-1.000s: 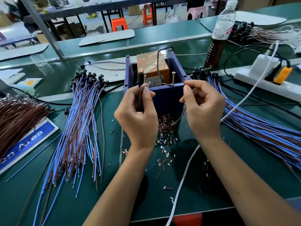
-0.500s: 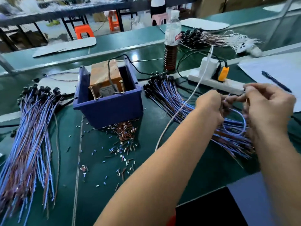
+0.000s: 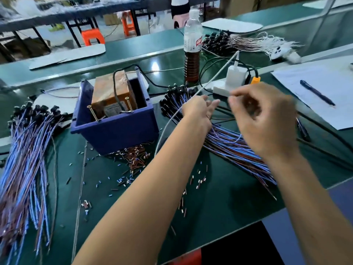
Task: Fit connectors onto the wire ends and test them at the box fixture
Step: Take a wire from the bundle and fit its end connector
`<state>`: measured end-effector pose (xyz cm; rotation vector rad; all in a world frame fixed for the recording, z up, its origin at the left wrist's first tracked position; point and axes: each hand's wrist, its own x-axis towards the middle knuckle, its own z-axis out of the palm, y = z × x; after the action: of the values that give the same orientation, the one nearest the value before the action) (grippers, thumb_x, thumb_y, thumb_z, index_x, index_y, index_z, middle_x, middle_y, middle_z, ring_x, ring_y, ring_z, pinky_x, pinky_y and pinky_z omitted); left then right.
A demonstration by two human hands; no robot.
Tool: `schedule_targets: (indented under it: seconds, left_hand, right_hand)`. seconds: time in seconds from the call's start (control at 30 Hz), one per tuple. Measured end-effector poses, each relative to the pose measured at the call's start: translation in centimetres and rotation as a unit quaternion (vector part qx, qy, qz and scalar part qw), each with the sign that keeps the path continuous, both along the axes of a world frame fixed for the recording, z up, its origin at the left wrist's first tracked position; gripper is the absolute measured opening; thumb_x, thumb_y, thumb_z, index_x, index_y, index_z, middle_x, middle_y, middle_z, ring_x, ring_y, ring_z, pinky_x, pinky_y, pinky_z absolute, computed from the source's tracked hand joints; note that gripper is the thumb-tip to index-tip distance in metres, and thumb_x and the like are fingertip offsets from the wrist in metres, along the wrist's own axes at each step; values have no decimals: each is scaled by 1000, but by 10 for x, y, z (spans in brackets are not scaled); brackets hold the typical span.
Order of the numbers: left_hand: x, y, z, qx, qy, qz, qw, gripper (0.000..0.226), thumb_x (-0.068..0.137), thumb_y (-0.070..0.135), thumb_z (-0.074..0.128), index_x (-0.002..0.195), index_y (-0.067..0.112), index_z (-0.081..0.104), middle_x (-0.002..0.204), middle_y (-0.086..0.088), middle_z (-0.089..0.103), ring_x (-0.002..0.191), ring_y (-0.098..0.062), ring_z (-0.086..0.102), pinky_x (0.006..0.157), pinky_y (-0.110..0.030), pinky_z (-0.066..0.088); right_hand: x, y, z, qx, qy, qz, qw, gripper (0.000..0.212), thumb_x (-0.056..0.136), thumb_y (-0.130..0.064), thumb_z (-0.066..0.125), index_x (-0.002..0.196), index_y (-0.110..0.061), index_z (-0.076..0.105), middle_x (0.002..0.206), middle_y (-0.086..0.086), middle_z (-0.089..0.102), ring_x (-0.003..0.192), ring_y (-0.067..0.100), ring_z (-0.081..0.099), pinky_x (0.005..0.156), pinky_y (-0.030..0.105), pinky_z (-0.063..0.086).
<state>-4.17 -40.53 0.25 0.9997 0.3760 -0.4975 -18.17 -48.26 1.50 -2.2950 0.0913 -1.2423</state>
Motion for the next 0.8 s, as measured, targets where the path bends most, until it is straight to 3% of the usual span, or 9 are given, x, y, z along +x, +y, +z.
schedule_targets:
  seconds: [0.1,0.17,0.2,0.33,0.4,0.57,0.67,0.73,0.8]
  left_hand:
    - [10,10,6,-72,26,60,995,31,106,0,32,85,-3,55,55,-12,58,36,-20,58,40,-22,50]
    - [14,20,14,-78,0,102,992,31,105,-1,37,77,1,51,64,-12,57,45,-20,60,40,-18,51]
    - [12,24,16,-59,-17,116,991,29,105,-3,40,78,0,52,72,-13,56,52,-20,61,43,-17,52]
    - [17,30,18,10,-82,156,984,23,106,4,50,86,6,63,75,-5,61,47,-11,63,46,-16,54]
    - [26,29,15,114,-145,169,968,29,104,12,57,78,18,66,73,4,64,57,-9,60,46,-12,46]
    - [38,36,3,274,-172,133,937,35,101,18,63,67,21,58,69,6,60,67,-15,53,70,-25,47]
    - [26,37,1,330,-191,112,918,6,98,15,66,93,18,68,89,2,70,83,-21,65,75,-27,51]
    - [19,37,-1,369,-195,93,904,24,91,8,67,114,14,65,105,-4,72,94,-25,69,82,-32,58]
    - [11,40,-1,398,-207,87,890,35,84,5,66,117,11,56,111,-9,66,99,-29,68,85,-38,60]
  right_hand:
    - [17,21,-4,-1,212,66,975,50,100,-55,57,138,-23,56,97,1,73,92,26,69,83,48,56]
    - [23,24,-10,-13,317,63,946,67,99,-62,54,152,-24,40,99,8,74,99,33,68,86,47,53]
    - [24,22,-11,-21,329,61,942,64,98,-59,56,151,-24,43,97,8,74,98,33,68,86,46,53]
    - [17,12,0,-14,256,59,965,23,97,-45,68,104,-24,76,73,-4,68,72,22,64,67,36,50]
    - [13,6,4,-30,267,44,962,25,100,-42,65,89,-22,76,64,-5,64,61,19,60,57,32,45]
    - [9,6,-8,-66,365,12,929,21,101,-41,63,89,-23,64,73,0,66,77,30,64,69,38,50]
    - [10,13,-25,-102,350,-34,931,26,95,-45,70,80,-25,62,79,4,69,84,32,64,69,36,45]
    - [11,15,-35,-104,335,-48,935,30,91,-46,75,74,-26,60,79,3,67,85,28,61,67,33,39]
    - [13,14,-40,-85,334,-60,937,35,87,-47,79,70,-23,59,76,0,65,83,26,58,67,32,36]
